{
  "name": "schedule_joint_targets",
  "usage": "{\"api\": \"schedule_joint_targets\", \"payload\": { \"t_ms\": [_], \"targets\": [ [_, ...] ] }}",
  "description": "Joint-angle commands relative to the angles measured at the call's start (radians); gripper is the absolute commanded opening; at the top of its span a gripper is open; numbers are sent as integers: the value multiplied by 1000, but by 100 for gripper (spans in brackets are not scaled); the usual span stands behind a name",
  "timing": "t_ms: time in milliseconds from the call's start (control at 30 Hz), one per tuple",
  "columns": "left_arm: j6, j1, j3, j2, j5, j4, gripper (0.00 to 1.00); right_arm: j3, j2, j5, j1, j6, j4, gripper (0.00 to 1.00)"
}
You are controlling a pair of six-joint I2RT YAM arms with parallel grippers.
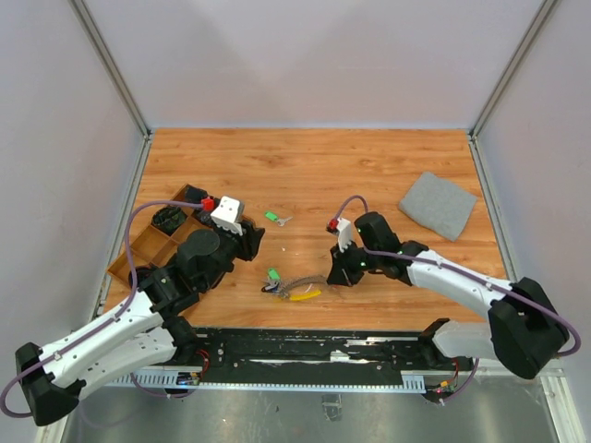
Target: Put the keys on the keyring
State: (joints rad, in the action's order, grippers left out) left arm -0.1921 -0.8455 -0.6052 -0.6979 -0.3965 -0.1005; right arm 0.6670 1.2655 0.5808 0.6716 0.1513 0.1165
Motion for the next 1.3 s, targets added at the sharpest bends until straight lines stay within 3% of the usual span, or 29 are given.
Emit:
{"api": "schedule_joint_targets", "payload": {
  "t_ms": [0,267,367,567,700,967,1267],
  "targets": [
    [-6,7,12,-6,1,45,42,-39,-124,-188,3,-14,101,5],
    [1,7,11,-39,55,62,42,37,-161,-420,3,122,483,32],
    [0,6,17,-71,125,85,43,24,-201,-465,3,183,516,38],
    [-52,6,64,-148,327,166,42,-61,-268,-341,3,290,368,36],
    [-80,6,117,-179,376,223,42,-95,-214,-243,3,388,268,25],
    [-99,-16,184,-276,475,312,39,-111,-115,-319,1,510,194,16],
    [-128,-168,218,-431,442,419,36,-195,-101,-401,-23,626,131,7]
  ]
}}
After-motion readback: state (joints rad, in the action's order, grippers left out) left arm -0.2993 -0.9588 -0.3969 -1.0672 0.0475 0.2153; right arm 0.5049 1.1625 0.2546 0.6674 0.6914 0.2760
